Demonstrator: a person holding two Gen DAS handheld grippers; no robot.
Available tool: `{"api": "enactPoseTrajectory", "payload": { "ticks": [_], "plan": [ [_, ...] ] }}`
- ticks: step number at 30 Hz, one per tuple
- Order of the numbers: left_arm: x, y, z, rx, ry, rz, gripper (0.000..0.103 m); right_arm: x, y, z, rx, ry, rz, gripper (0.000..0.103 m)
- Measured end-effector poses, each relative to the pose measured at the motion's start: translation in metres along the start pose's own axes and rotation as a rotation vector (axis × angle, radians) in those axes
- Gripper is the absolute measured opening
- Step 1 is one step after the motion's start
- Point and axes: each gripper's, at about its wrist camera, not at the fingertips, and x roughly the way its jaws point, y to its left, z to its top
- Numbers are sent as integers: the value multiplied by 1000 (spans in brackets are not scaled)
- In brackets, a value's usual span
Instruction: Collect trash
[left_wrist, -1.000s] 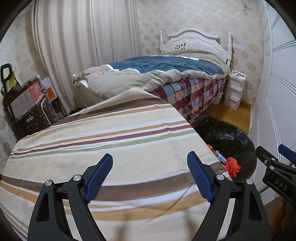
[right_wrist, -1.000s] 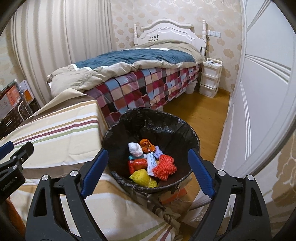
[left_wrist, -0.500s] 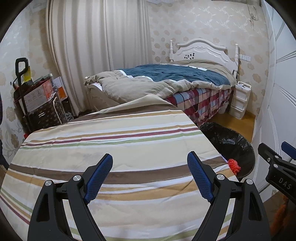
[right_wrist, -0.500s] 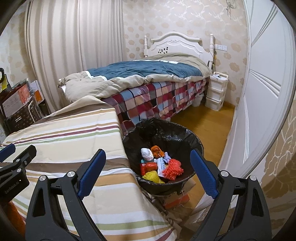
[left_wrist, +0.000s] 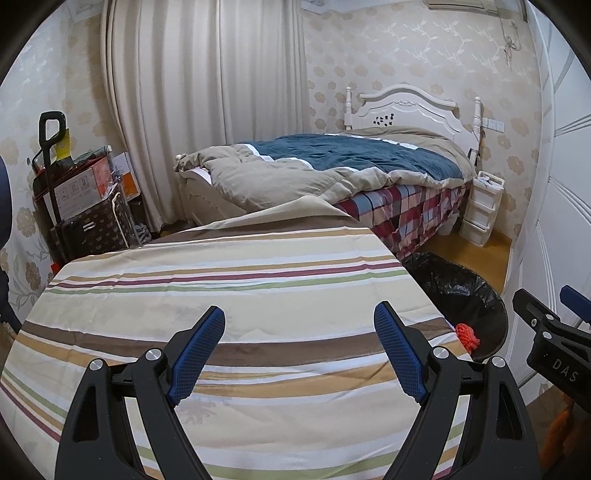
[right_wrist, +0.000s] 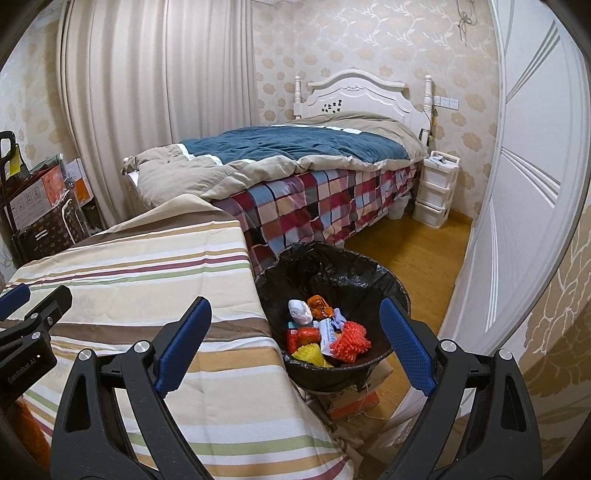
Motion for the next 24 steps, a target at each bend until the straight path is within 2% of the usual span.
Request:
{"api": "enactPoseTrajectory", "payload": {
  "ticks": [24],
  "plan": [
    [-2, 1, -3, 4, 0, -2, 83, 0, 0, 1, -1, -1, -2, 90]
  ]
}}
